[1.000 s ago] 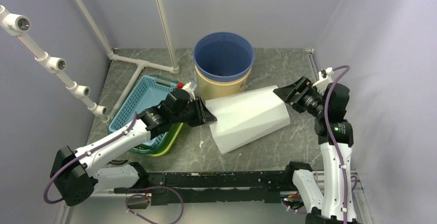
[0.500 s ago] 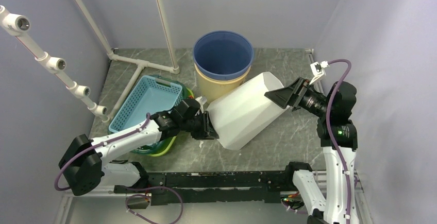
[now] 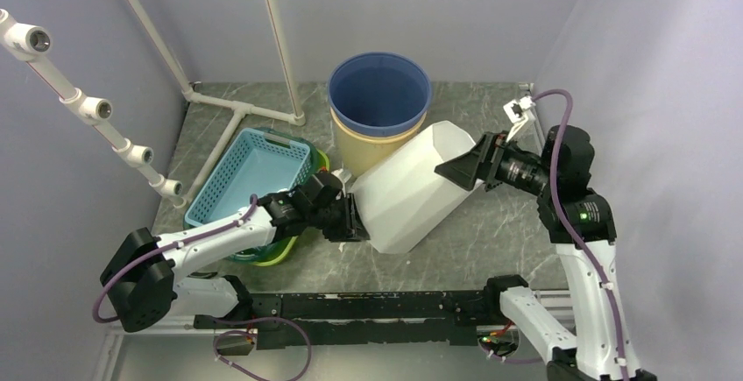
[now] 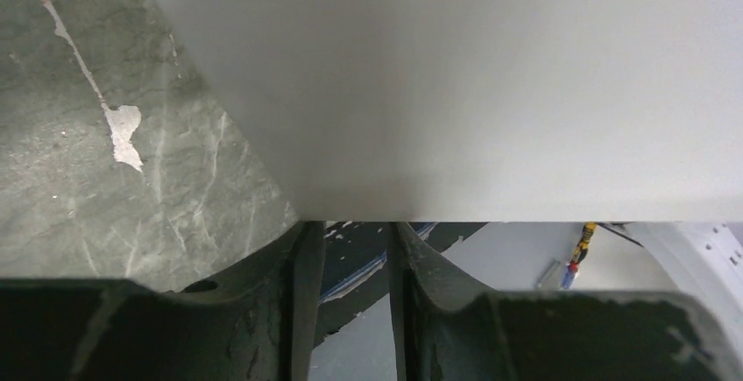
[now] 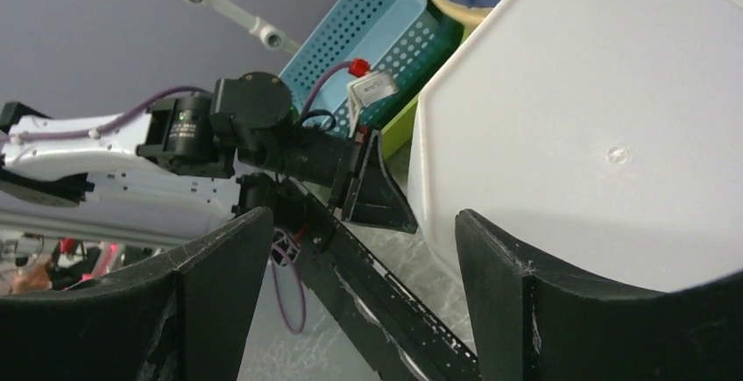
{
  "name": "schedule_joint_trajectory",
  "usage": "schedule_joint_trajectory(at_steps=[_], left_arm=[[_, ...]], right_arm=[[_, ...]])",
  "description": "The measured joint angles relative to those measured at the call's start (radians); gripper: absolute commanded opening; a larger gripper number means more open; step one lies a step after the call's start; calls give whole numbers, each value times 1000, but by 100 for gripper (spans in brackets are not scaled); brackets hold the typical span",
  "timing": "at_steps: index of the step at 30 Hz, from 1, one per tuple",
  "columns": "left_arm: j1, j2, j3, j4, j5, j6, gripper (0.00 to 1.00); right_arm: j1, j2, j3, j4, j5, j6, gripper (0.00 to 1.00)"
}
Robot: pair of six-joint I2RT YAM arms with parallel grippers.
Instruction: Turn the large container upside down
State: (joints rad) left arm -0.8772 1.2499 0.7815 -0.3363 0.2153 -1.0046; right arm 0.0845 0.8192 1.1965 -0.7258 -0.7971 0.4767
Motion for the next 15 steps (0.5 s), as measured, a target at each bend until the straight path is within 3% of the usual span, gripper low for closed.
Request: schedule_joint_trajectory(at_steps=[6, 15], left_arm=[[-12, -12, 2, 23, -10, 1, 38], [-27, -35, 5, 16, -42, 1, 38]], right_arm=[[199, 57, 26, -107, 143, -7, 79], [226, 123, 67, -231, 239, -45, 80]])
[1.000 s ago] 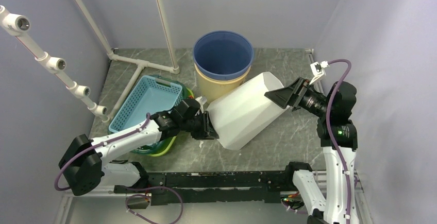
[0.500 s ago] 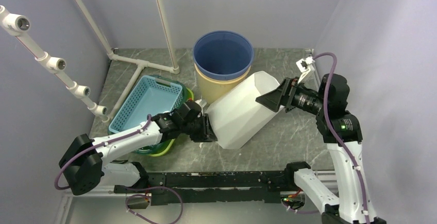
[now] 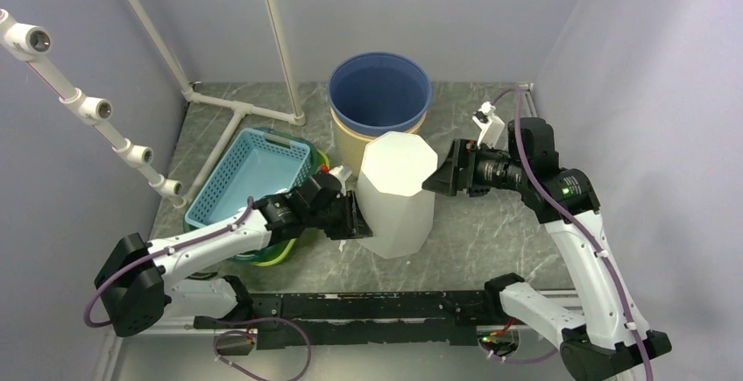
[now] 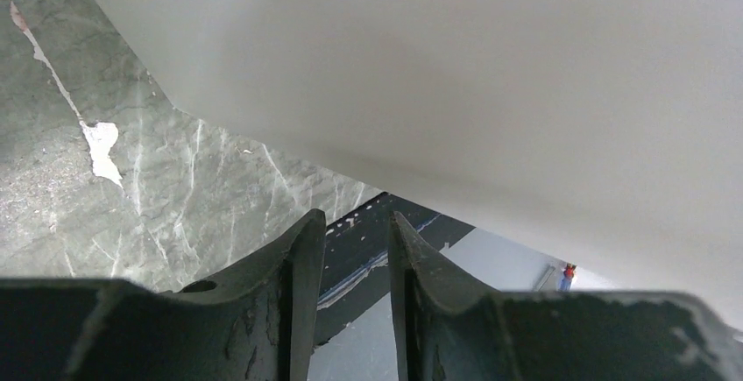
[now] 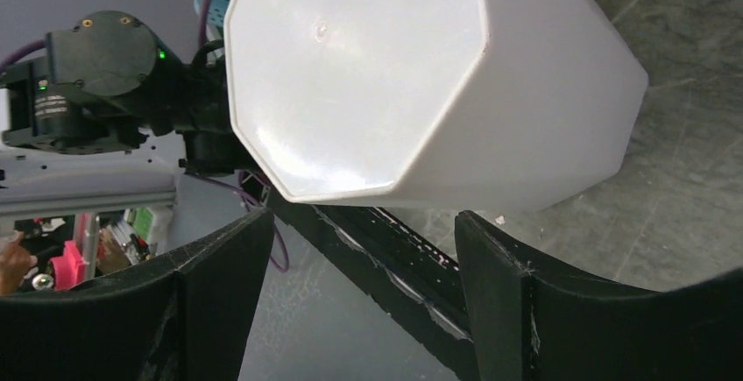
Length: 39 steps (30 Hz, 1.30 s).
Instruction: Turn the large container upside down
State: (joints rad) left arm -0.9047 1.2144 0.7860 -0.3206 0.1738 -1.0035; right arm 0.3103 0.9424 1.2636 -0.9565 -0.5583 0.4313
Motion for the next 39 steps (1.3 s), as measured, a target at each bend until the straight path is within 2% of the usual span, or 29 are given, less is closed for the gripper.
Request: schedule_joint_trajectory(at_steps=[4, 9, 13, 18, 23, 26, 31, 34, 39], left_arm=[[-3, -27, 0, -21, -23, 5, 43], [-9, -69, 25, -121, -106, 27, 61], [-10, -98, 69, -222, -204, 45, 69], [-10, -130, 129, -332, -316, 59, 80], [-10, -151, 182, -424, -407, 59, 89], [-10, -152, 202, -455, -444, 55, 95], [-10, -150, 250, -531, -502, 37, 95], [-10, -144, 293, -593, -547, 11, 95], [-10, -143, 330, -698, -620, -56, 95]], right_arm=[[7, 12, 40, -38, 34, -20, 83], [18, 27, 98, -49, 70, -39, 92], [48, 45, 139, -59, 108, -47, 94], [131, 76, 191, -88, 200, -45, 94], [267, 146, 289, -127, 341, -43, 94], [372, 209, 364, -159, 455, -42, 97], [600, 344, 505, -229, 727, -43, 100], [740, 452, 595, -304, 948, -37, 100], [836, 600, 646, -390, 1191, -13, 100]])
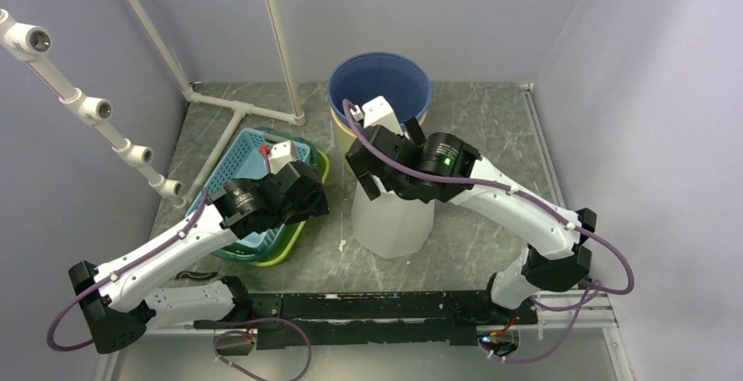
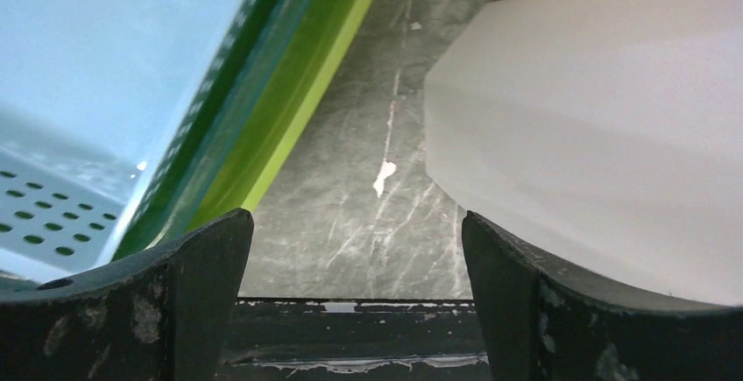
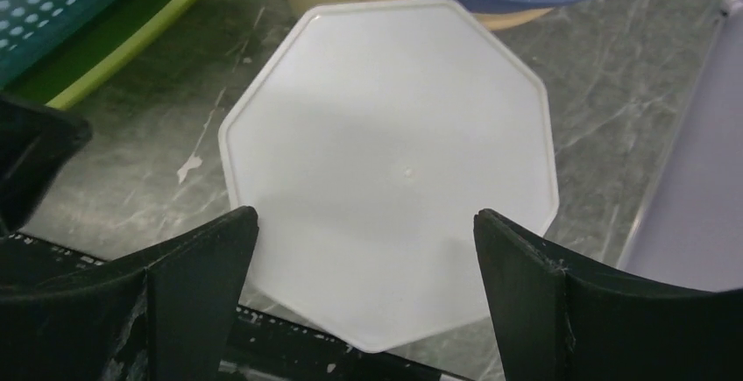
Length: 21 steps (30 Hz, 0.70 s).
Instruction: Turn the large container upside down
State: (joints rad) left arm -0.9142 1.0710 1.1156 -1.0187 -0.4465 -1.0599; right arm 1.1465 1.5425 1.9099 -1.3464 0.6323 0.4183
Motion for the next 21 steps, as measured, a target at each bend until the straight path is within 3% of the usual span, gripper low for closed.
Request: schedule_joint_trajectory(at_steps=[4, 14, 21], left_arm=[[0, -2, 1, -61, -34, -43, 95], [0, -60, 1, -109, -68, -91, 95], [0, -26, 42, -144, -95, -5, 95]], right_arm=[[22, 13, 8, 16, 53, -15, 100], [47, -4, -10, 141, 5, -68, 100], [48, -18, -136, 216, 72, -98, 100]])
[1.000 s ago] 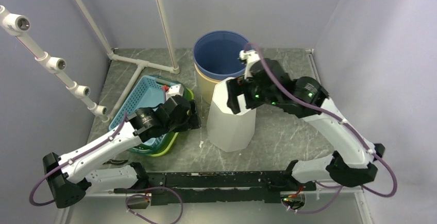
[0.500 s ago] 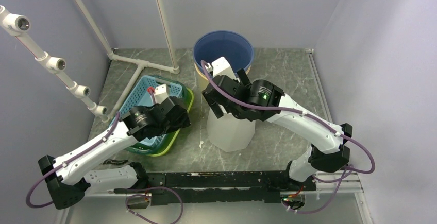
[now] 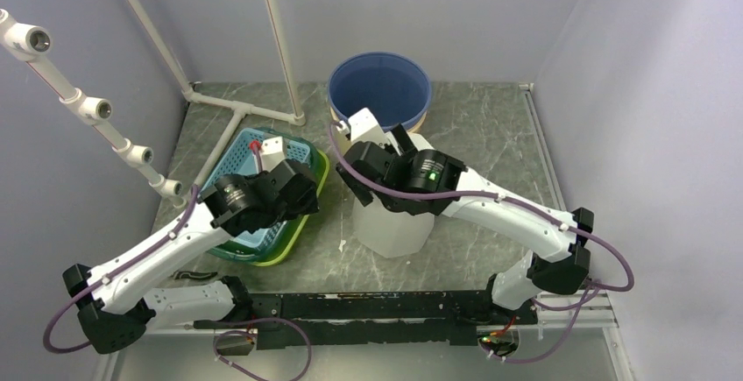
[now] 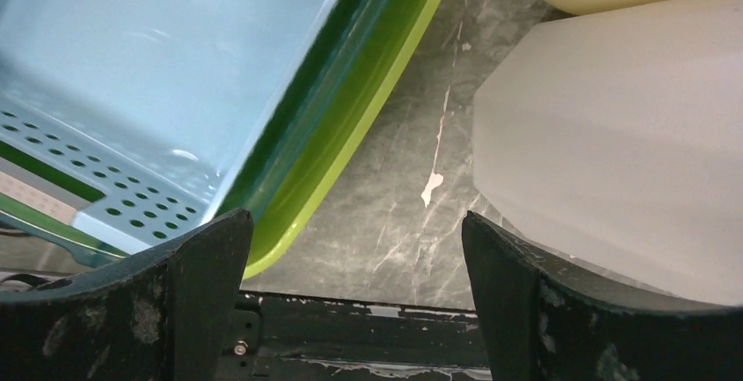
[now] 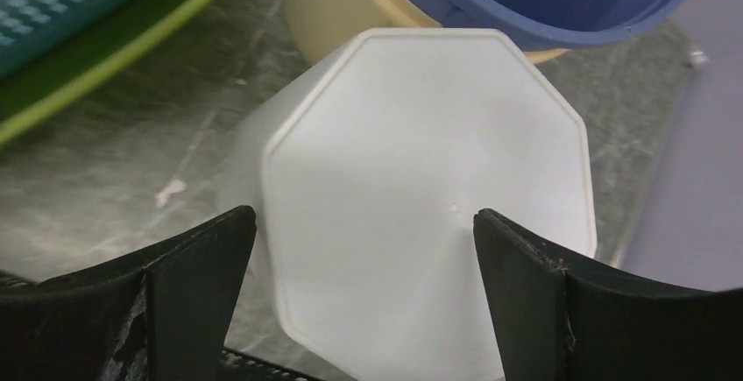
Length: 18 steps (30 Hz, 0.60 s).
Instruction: Turn the large container upside down
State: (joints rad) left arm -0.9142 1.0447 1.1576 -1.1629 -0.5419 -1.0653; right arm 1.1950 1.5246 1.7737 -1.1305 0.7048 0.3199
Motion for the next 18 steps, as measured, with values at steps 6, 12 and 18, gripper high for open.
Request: schedule_joint_trajectory(at_steps=[6, 12, 18], left_arm=[[0, 54, 84, -34, -47, 82, 95], [0, 55, 38, -8, -24, 84, 95], [0, 55, -23, 48, 39, 76, 95]], right_arm=[[2, -3, -101, 8, 98, -23, 100], [4, -59, -175, 33, 134, -13, 100], [-66, -158, -263, 34, 145, 24, 100]])
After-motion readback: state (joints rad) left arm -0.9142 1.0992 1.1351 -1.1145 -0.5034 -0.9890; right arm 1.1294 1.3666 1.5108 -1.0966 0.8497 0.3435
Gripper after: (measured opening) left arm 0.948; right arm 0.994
